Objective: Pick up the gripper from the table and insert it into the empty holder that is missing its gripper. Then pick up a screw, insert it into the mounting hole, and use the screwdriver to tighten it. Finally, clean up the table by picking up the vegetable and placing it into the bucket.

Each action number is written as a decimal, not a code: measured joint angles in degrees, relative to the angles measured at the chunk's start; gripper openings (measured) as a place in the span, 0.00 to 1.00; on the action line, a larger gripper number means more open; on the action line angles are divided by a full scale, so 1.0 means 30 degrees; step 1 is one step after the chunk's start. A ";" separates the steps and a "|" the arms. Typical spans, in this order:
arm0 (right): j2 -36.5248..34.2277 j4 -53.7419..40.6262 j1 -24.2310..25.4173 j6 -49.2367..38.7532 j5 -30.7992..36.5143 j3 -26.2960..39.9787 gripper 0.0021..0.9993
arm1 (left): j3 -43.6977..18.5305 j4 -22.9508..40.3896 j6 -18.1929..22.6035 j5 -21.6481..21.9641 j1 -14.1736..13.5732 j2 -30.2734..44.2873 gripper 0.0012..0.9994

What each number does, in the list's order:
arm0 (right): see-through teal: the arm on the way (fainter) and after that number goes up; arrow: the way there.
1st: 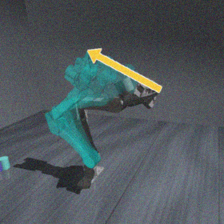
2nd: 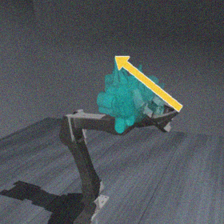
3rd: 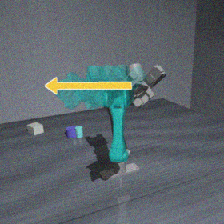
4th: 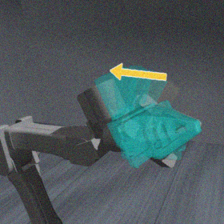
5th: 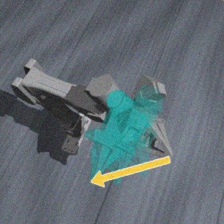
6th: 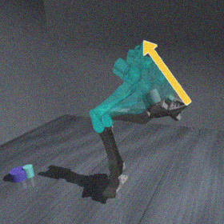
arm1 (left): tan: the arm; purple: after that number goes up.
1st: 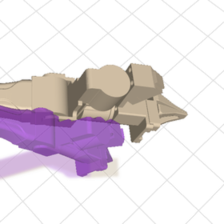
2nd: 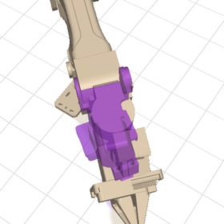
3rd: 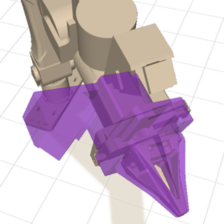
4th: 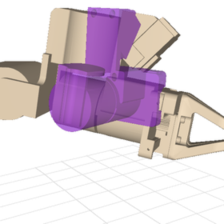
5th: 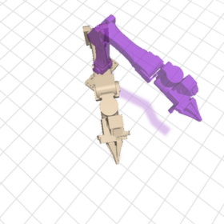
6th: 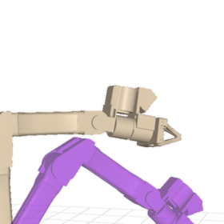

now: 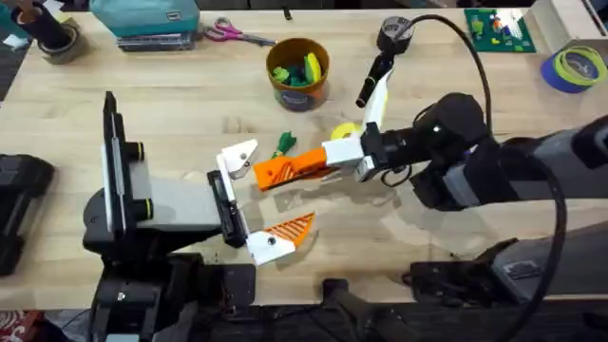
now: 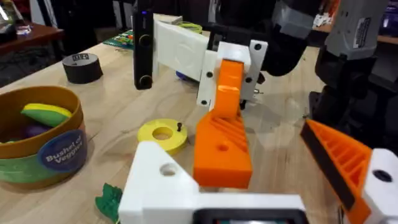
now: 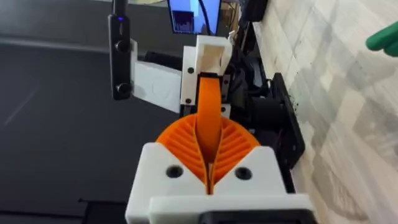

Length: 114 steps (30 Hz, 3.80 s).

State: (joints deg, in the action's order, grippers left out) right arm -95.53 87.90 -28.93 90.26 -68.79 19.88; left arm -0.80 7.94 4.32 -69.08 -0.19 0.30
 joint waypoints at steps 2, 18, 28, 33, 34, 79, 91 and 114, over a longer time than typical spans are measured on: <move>-0.0020 0.0005 0.0000 0.0065 0.0097 0.0000 0.01 | 0.0000 -0.0001 0.0000 0.0000 0.0000 0.0000 0.99; -0.0539 0.0007 -0.0104 0.0210 0.0363 0.0439 0.01 | 0.0000 -0.0002 0.0000 0.0000 0.0000 0.0005 0.99; -0.0534 -0.0015 -0.0182 0.0341 0.0667 0.0503 0.01 | 0.0000 -0.0004 0.0000 0.0000 0.0000 0.0000 0.99; -0.0537 -0.0015 -0.0182 0.0349 0.0713 0.0503 0.01 | 0.0000 0.0001 0.0000 0.0000 0.0000 0.0005 0.99; -0.0539 -0.0015 -0.0182 0.0353 0.0713 0.0503 0.01 | 0.0000 -0.0006 0.0000 0.0000 0.0000 0.0000 0.99; -0.0539 -0.0153 -0.0605 0.0352 0.1234 0.0750 0.01 | 0.0000 -0.0006 0.0015 0.0000 0.0000 0.0000 0.99; -0.1239 0.0117 -0.0605 0.0341 0.1711 0.0998 0.01 | 0.0000 0.0001 -0.0022 0.0007 0.0000 0.0004 0.99; -0.2568 0.0163 -0.1319 0.0334 0.1789 0.2457 0.01 | 0.0000 0.0001 -0.0099 0.0012 0.0000 0.0000 0.99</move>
State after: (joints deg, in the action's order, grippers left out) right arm -103.23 88.39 -32.88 91.26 -63.43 27.25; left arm -0.80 7.94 4.02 -69.04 -0.19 0.30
